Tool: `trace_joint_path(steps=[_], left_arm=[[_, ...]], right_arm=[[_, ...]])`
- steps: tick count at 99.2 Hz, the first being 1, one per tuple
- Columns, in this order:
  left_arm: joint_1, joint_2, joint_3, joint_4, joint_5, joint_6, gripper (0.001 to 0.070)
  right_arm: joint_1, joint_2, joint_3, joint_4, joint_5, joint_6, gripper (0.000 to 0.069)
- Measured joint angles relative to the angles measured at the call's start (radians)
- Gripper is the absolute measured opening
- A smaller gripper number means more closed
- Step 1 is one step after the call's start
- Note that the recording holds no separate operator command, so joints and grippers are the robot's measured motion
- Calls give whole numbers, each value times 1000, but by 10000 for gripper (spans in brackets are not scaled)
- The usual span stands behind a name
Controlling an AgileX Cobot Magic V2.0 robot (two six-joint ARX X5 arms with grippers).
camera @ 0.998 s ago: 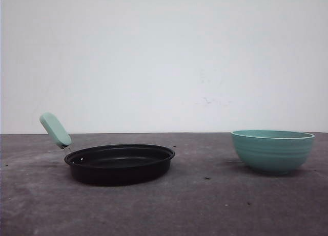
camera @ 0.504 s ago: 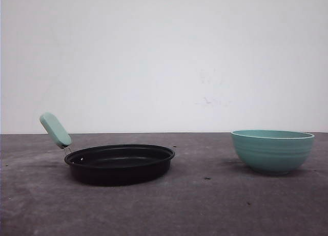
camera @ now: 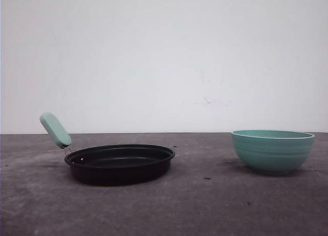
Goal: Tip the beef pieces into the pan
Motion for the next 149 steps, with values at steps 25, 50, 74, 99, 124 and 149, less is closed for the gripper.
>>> trace_joint_path(steps=[25,50,74,99,124,149], left_arm=[[0,0,0,0,0,0,14],[0,0,0,2,0,-1,14],[0,0,-14,54,30,-209,14],[2,1,1,46,242,-402,14],[2,77,278,-18,282,-443,14],[2,435,705,-84,325,-326,14]], right_arm=[[0,0,0,0,-2,24,10],[0,0,0,0,-24,93,10],[0,0,0,5,-143,286,10],[0,0,6,203,-282,468,10],[0,29,330,12,-252,503,9],[0,247,742,-238,-182,346,9]])
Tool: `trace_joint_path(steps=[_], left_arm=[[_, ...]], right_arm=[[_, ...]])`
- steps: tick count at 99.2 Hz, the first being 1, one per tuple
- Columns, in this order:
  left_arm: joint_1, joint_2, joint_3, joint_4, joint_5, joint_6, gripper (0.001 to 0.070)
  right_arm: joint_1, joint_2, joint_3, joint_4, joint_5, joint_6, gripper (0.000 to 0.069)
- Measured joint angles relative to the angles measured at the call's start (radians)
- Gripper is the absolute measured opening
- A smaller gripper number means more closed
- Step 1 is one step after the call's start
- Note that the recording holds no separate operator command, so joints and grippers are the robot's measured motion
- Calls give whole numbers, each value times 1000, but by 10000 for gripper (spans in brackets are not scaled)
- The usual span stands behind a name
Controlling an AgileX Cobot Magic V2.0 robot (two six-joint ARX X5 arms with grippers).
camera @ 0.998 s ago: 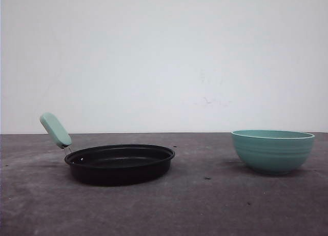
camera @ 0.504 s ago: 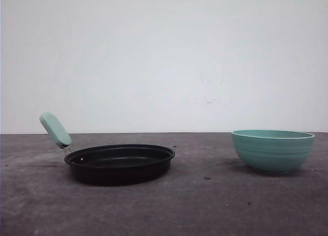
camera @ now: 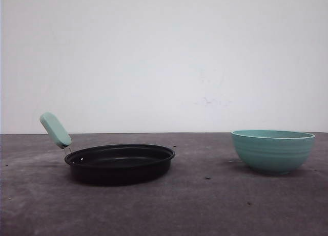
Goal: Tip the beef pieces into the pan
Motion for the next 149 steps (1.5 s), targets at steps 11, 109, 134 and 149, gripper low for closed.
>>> trace_joint_path(steps=[11,109,134,149], left_arm=[[-2,178,230,-110,33,64,14],[-72,339,218,-142,35,85,590],[-72,470,-201,167,93,-186,591],[-73,617,-219,353,108,-246,591]], right_arm=[[0,130,185,-99,17,-56,9],[0,352,508,-320,-27,-145,683],[0,352,508,-344,-27,-145,683],[0,352,508,-368,-27,-147,683]])
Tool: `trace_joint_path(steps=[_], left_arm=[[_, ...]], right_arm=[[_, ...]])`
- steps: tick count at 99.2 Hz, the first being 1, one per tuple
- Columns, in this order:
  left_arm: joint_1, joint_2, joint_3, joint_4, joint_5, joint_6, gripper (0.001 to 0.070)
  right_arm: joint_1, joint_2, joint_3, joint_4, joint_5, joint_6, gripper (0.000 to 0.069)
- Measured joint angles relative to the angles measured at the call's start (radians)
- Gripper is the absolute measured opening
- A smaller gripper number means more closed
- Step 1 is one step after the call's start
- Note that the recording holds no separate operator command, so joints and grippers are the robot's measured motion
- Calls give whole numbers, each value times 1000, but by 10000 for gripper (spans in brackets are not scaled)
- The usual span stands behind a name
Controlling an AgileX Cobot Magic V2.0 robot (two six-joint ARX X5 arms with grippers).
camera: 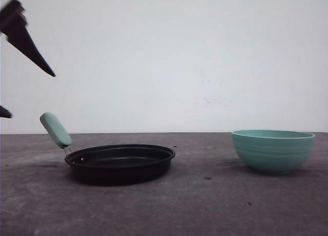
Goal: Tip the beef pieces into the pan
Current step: 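Reach the left gripper down and grasp the pale green pan handle, then lift the black frying pan off the table with the left gripper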
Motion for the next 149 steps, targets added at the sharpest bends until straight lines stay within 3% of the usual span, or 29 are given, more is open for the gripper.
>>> trace_joint_path(steps=[18,40,45,61,77,87,106,119,140,149], left_arm=[[-16,212,1,202,56,-44,591],[-17,401,1,290,58,-80,580],[-19,417,1,307,57,-81,526],[-35,435,1,390,48,-84,250],[-47,435,1,443,2,-77,84],[-49,436,2,452,5,-82,61],[-49,426,4,426,44,-80,61],[-54,333,9,365,71,-71,61],[-109,112,105,94,64,23,61],[-141,43,121,-38,63,68,61]], right_arm=[[0,0,0,-53,3,-15,683],[0,0,0,-108,3,-21,683],[0,0,0,-119,6,-21,683],[0,0,0,-142,29,-36,683],[0,0,0,-156,47,-40,683],[0,0,0,-157,53,-43,683],[0,0,0,-198,74,-64,683],[0,14,-10,-227,127,-71,677],[0,173,-134,-179,114,-73,552],[0,298,-193,-109,105,-73,461]])
